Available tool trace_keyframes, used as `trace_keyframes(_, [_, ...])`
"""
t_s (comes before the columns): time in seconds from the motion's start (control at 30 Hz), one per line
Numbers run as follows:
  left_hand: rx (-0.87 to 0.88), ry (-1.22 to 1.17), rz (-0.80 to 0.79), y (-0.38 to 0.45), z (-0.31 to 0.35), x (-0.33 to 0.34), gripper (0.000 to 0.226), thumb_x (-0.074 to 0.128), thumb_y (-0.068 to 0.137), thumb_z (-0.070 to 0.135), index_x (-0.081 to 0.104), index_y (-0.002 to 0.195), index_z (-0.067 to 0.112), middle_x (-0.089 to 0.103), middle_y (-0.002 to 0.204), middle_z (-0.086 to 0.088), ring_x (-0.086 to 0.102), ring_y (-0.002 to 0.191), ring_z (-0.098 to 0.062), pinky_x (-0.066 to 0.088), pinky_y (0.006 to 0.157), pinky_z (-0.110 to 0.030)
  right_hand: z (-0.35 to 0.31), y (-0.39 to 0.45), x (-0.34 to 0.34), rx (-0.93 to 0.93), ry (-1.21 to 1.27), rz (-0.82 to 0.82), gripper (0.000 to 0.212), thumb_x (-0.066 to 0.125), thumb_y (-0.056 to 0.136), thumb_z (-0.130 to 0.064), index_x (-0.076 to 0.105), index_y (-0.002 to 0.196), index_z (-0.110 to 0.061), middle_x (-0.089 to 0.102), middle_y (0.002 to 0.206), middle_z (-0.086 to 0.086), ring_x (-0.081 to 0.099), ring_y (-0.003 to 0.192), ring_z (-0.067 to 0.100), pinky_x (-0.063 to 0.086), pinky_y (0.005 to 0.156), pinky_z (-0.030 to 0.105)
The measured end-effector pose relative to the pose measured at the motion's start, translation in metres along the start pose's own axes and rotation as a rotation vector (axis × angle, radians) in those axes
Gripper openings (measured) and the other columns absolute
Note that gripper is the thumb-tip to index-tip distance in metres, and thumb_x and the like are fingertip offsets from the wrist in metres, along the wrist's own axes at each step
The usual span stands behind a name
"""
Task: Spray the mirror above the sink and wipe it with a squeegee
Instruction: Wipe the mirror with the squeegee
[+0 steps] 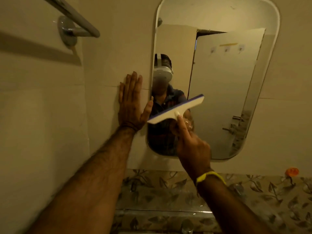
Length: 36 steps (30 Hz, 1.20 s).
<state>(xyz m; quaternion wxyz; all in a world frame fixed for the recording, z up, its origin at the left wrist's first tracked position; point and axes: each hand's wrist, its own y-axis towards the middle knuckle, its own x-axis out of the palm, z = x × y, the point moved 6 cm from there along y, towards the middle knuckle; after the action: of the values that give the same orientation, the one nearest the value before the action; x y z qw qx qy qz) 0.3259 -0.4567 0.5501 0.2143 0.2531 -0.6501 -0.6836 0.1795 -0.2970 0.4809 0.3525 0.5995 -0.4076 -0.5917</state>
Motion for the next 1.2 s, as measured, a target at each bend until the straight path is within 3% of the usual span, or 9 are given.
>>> trace_keyframes(0.13, [0.023,0.082,-0.017,-0.003,0.000,0.006,0.075,0.035,0.099,0.052,0.027,0.158,0.007,0.023,0.166,-0.019,0.016,0.156,-0.033,0.004,0.128,-0.048,-0.007,0.048,-0.008,0.035,0.001,0.114,0.052,0.049,0.101,-0.020,0.033,0.150,-0.024,0.069,0.096,0.004,0.058,0.061,0.017,0.037,0.048,0.020])
trace_keyframes(0.23, [0.028,0.133,-0.025,-0.002,0.001,0.005,0.074,0.036,0.100,0.053,0.028,0.158,0.008,0.024,0.166,-0.020,0.017,0.155,-0.035,0.004,0.128,-0.049,-0.006,0.078,-0.018,0.031,-0.046,0.222,0.054,0.061,0.096,-0.022,0.042,0.146,-0.020,0.067,0.077,-0.001,0.037,0.053,0.006,0.027,0.046,0.017])
trace_keyframes(0.3, [0.023,0.129,-0.034,-0.001,0.001,0.005,0.077,0.037,0.099,0.055,0.028,0.158,0.008,0.024,0.166,-0.020,0.016,0.155,-0.035,0.004,0.128,-0.050,0.007,0.059,-0.013,0.009,-0.036,0.178,0.054,0.057,0.098,-0.023,0.038,0.148,-0.021,0.069,0.083,0.002,0.033,0.050,0.004,0.023,0.046,0.016])
trace_keyframes(0.47, [0.019,0.179,-0.048,-0.004,0.000,0.008,0.081,0.048,0.097,0.057,0.026,0.159,0.010,0.021,0.166,-0.021,0.015,0.155,-0.038,0.006,0.127,-0.054,0.047,-0.026,-0.008,0.111,-0.005,0.047,0.048,0.033,0.102,-0.027,0.037,0.149,-0.017,0.057,0.059,0.005,0.039,0.041,0.014,0.034,0.042,0.024])
trace_keyframes(0.6, [-0.006,0.186,-0.069,-0.003,0.006,0.009,0.086,0.045,0.096,0.062,0.026,0.159,0.008,0.021,0.166,-0.024,0.016,0.154,-0.043,0.006,0.124,-0.061,0.045,0.029,-0.030,0.188,0.067,0.170,0.056,0.025,0.101,-0.046,0.033,0.150,-0.021,0.045,0.054,-0.006,0.038,0.038,0.008,0.029,0.038,0.018])
trace_keyframes(0.7, [-0.051,0.162,-0.080,-0.002,0.014,0.009,0.084,0.042,0.099,0.061,0.023,0.160,0.007,0.018,0.166,-0.025,0.012,0.154,-0.045,0.001,0.123,-0.063,0.048,0.057,-0.039,0.205,0.078,0.247,0.058,0.024,0.099,-0.047,0.036,0.148,-0.018,0.046,0.053,-0.003,0.038,0.038,0.010,0.030,0.037,0.020])
trace_keyframes(0.87, [-0.048,0.167,-0.134,-0.005,0.008,0.008,0.081,0.035,0.102,0.061,0.014,0.162,0.012,0.010,0.169,-0.020,0.006,0.157,-0.038,0.001,0.124,-0.063,0.067,-0.027,-0.021,0.261,0.119,0.078,0.054,0.042,0.101,-0.023,0.028,0.152,-0.020,0.053,0.059,0.001,0.050,0.047,0.017,0.050,0.044,0.035])
trace_keyframes(1.03, [-0.141,0.217,-0.065,-0.009,0.024,0.013,0.086,0.040,0.099,0.065,0.020,0.161,0.008,0.017,0.167,-0.022,0.012,0.155,-0.044,0.000,0.120,-0.069,0.099,0.021,-0.048,0.467,0.215,0.402,0.048,0.038,0.099,-0.023,0.043,0.145,-0.015,0.034,0.053,-0.018,0.047,0.045,-0.004,0.034,0.041,0.003])
trace_keyframes(1.2, [-0.167,0.273,-0.036,-0.013,0.027,0.020,0.090,0.040,0.098,0.068,0.020,0.160,0.007,0.021,0.166,-0.024,0.016,0.153,-0.048,0.005,0.117,-0.074,0.125,0.059,-0.064,0.591,0.271,0.571,0.046,0.048,0.092,-0.007,0.052,0.138,-0.008,0.047,0.055,-0.009,0.049,0.044,-0.002,0.028,0.040,-0.003])
